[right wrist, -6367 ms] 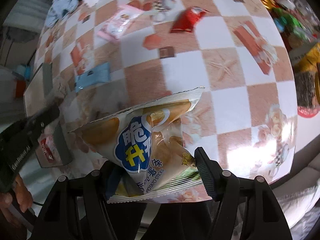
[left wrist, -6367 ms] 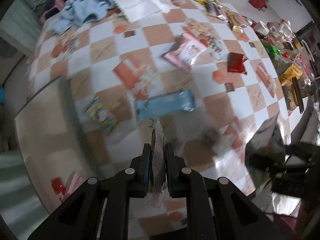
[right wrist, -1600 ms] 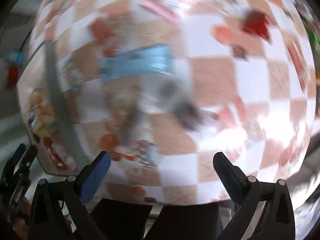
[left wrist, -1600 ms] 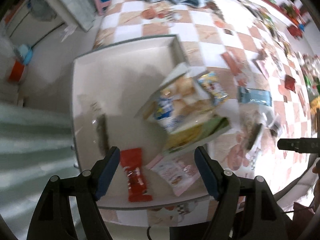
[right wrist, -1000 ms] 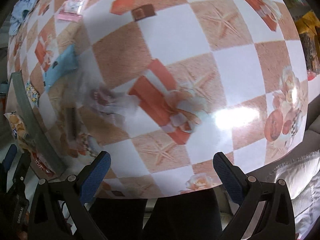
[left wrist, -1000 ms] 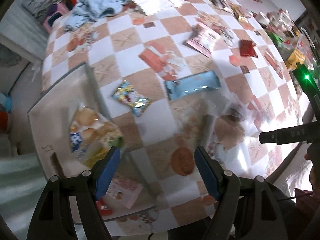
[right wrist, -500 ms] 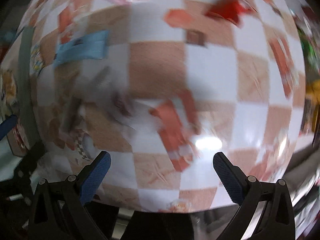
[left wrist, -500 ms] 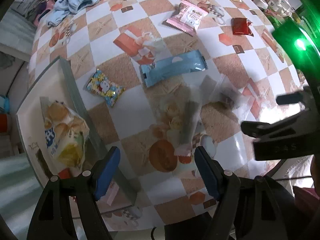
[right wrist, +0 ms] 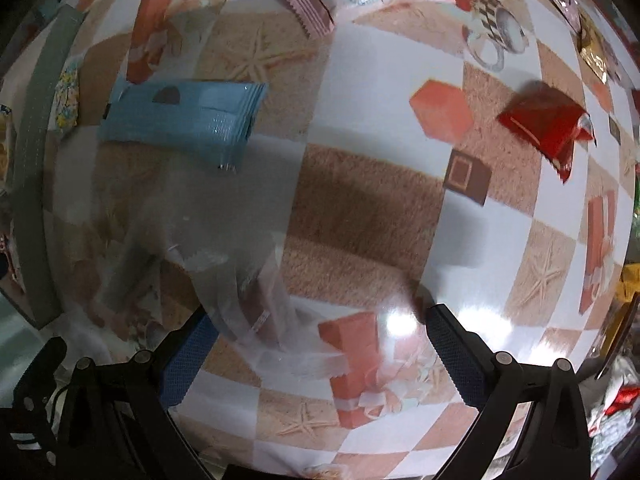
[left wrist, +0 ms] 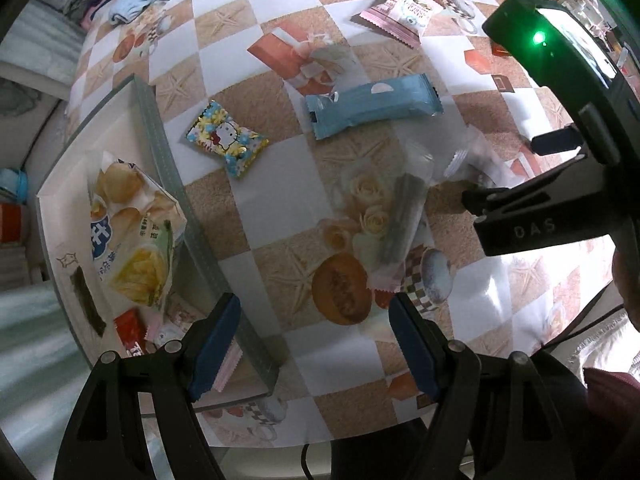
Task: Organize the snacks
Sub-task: 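Reach the right tool to a clear wrapped candy and grasp it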
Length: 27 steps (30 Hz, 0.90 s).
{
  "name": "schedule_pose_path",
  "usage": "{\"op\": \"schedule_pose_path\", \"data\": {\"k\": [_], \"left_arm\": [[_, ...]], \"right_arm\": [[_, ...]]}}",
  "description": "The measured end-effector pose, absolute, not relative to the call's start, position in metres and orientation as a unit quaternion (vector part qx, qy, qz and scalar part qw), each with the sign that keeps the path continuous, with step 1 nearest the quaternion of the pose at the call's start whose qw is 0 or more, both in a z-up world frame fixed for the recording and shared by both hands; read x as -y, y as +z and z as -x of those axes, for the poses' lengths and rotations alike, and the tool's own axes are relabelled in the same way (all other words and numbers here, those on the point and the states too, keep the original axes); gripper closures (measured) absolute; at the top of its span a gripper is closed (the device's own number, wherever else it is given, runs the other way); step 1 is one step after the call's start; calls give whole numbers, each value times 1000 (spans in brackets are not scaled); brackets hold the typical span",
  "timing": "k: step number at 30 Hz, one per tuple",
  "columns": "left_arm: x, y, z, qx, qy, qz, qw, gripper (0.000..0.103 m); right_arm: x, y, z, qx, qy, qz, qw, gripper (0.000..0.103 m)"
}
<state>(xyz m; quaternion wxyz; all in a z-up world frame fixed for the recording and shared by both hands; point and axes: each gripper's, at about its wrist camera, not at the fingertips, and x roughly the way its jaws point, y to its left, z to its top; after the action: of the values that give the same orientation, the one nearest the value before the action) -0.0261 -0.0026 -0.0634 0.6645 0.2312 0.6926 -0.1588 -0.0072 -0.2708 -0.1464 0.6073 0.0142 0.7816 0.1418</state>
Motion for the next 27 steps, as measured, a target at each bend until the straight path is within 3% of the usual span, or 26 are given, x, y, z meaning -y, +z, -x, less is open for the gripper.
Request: {"op": "schedule_pose_path", "data": {"k": [11,14,16,17,20,27], "left_arm": [[18,-62,26,-687,-166,-244,664,23],[26,-65,22,-686,-170,-245,663,23],[35,-67,20,-685,-174,-249,662,23],[40,-69,21,-684,-178,-251,662,23],[53,-72,21,-680,-190,-255,660,23],[94,-92,23,-682,-215,-268,646,23]], "right_arm": [[221,-167,-1,-780,141,-10,609,2],[212,-151,3,-767,146,-7,625,21],[210,-139,5,-756,152,-2,637,56],[209,-135,7,-754,152,-1,639,64],[209,-132,9,-756,149,-5,638,69],[241,-138,20,-773,119,-63,620,69]]}}
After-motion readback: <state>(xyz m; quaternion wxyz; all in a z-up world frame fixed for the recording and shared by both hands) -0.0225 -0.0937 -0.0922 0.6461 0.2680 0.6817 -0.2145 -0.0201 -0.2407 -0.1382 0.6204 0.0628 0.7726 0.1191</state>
